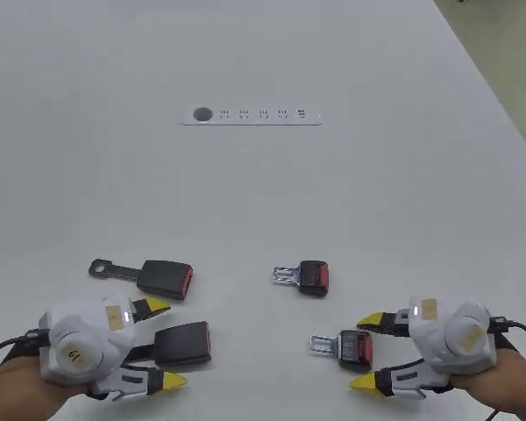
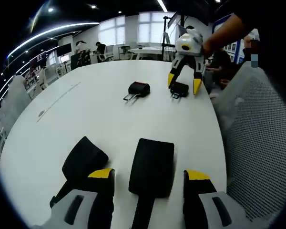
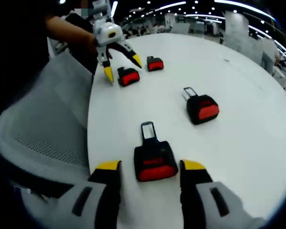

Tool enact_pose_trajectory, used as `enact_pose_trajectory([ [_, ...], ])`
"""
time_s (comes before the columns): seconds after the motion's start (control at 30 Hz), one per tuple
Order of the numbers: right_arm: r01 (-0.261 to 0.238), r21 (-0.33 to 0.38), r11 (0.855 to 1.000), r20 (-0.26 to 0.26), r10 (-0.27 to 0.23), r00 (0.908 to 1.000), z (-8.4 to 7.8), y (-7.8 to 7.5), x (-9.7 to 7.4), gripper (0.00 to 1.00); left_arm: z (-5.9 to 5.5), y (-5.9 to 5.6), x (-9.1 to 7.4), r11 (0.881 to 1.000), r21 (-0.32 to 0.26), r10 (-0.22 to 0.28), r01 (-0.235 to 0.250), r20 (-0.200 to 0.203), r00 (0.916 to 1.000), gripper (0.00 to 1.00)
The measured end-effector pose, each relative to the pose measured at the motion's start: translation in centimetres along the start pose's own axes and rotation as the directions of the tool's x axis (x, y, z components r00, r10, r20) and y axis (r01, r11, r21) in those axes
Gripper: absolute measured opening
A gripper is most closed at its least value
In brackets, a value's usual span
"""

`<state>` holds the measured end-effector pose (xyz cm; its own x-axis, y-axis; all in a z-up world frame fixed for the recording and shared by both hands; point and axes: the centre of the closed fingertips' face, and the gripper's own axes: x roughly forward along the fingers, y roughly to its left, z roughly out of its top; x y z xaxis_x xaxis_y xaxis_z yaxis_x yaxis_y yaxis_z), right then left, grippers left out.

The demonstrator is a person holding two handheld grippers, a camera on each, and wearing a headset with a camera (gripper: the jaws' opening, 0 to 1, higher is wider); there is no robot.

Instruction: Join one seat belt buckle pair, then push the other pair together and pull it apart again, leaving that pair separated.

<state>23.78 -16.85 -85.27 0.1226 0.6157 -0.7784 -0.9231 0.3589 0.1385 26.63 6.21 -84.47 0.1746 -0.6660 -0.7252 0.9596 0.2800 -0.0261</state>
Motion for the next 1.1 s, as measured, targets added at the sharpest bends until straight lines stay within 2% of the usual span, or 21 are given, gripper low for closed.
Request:
enact_pose_trajectory([
  [0.07,-0.008,-0.025,1.0,-0.008,0.008,0.9999,0.0,0.1,0.0,0.47,-0.4,-0.3,0.3,0.999,0.031,-0.026,0.027,-0.027,0.9993,0.51],
  [0.13,-0.011,-0.031,0.999,-0.01,0.011,0.9999,-0.1,0.0,0.0,0.46,-0.8,-0.3,0.6,0.998,0.045,-0.036,0.038,-0.046,0.9983,0.47],
  [0.23,-0.01,-0.045,0.999,-0.017,0.01,0.9998,-0.1,-0.3,0.0,0.42,-0.6,-0.1,0.6,0.998,0.053,-0.041,0.043,-0.046,0.9981,0.46],
  [0.3,-0.011,-0.048,0.999,-0.018,0.01,0.9998,-0.1,-0.5,0.0,0.39,-0.5,-0.3,0.7,0.995,0.076,-0.057,0.061,-0.049,0.9972,0.44],
  [0.33,-0.007,-0.059,0.998,-0.022,0.006,0.9997,-0.1,-0.6,0.0,0.37,-0.3,-0.6,0.8,0.994,0.077,-0.076,0.08,-0.047,0.996,0.4],
  [0.37,-0.013,-0.066,0.998,-0.022,0.012,0.9997,-0.2,-0.6,0.0,0.36,-0.1,-0.2,0.8,0.995,0.081,-0.059,0.062,-0.041,0.9975,0.37],
  [0.4,-0.015,-0.073,0.997,-0.02,0.013,0.9997,-0.2,-0.7,0.0,0.36,-0.2,0.0,0.8,0.994,0.092,-0.063,0.068,-0.054,0.9966,0.36],
  [0.5,-0.03,-0.099,0.995,-0.019,0.028,0.9994,-0.2,-0.7,0.0,0.35,-0.2,-0.2,0.8,0.989,0.111,-0.089,0.095,-0.061,0.9942,0.35],
  [0.53,-0.035,-0.103,0.994,-0.023,0.033,0.9992,-0.2,-0.7,0.0,0.35,-0.8,-0.1,1.0,0.984,0.132,-0.109,0.117,-0.065,0.9919,0.35],
  [0.57,-0.038,-0.11,0.993,-0.031,0.035,0.9989,-0.1,-0.7,0.0,0.35,-0.8,-0.1,0.9,0.982,0.147,-0.111,0.121,-0.073,0.9911,0.35],
  [0.73,-0.059,-0.144,0.988,-0.062,0.05,0.9968,0.1,-0.7,0.2,0.35,-0.6,-0.4,0.8,0.968,0.197,-0.135,0.155,-0.11,0.9848,0.35],
  [1.1,-0.085,-0.172,0.981,-0.019,0.082,0.9964,1.8,0.3,1.5,0.34,-0.6,-0.6,0.6,0.961,0.213,-0.155,0.177,-0.116,0.9811,0.35],
])
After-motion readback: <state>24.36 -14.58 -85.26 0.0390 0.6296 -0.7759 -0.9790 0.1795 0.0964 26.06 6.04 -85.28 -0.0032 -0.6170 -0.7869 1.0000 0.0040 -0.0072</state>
